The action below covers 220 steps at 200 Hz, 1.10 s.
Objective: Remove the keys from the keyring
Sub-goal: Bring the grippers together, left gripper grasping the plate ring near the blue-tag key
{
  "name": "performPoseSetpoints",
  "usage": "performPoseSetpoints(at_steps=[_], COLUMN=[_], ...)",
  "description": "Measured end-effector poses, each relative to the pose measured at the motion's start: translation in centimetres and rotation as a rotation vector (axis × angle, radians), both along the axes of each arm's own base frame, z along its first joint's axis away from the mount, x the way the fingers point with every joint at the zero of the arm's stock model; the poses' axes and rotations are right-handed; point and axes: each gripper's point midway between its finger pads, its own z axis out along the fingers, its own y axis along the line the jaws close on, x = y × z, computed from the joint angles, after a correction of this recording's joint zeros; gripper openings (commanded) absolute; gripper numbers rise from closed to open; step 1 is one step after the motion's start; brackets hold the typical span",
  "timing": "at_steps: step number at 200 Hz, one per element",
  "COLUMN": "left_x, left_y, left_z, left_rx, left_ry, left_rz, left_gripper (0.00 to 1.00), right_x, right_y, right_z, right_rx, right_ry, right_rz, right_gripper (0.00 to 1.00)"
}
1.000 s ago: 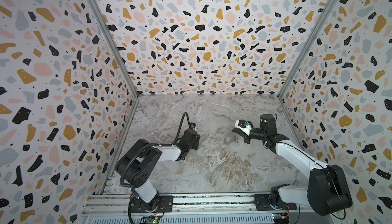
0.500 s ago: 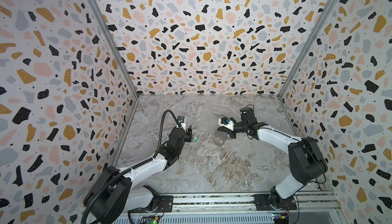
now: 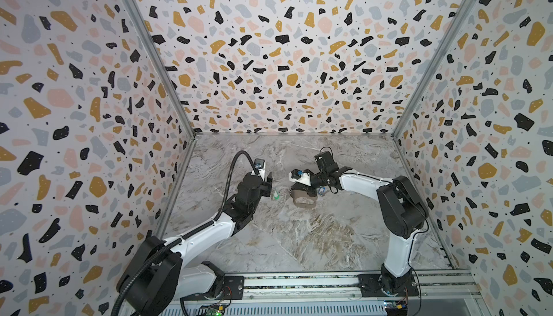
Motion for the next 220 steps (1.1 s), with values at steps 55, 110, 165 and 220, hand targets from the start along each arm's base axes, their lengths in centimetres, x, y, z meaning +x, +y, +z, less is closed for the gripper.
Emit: performPoseSetpoints(at_steps=[55,110,165,220], left_x=[0.1,0.0,0.2,1.0], left_y=[-0.1,-0.5,-2.3,-7.7], left_z=[0.6,2.3,4.1,1.5], left_rx=[0.058,0.094,0.096,0.075], left_ry=[-0.003,-0.033,-0.062,0.043], left_rz=[-0.028,-0.068,-0.166,-0.384], left_gripper=[0.57,0.57,0.57,0.54], right_x=[-2.9,-5.1,-4.3,2.8], right_y=[1.0,2.2,0.4,-8.4], right_z=[-2.8,-2.9,0.1,6.2], right_rx=[-0.094,-0.112,-0.059,0.034], right_ry=[0.062,0.114,0.085,-0.091], right_rz=[0.059,0.086,-0.047,-0.359], right_gripper=[0.07,0.50,0.51,0.48])
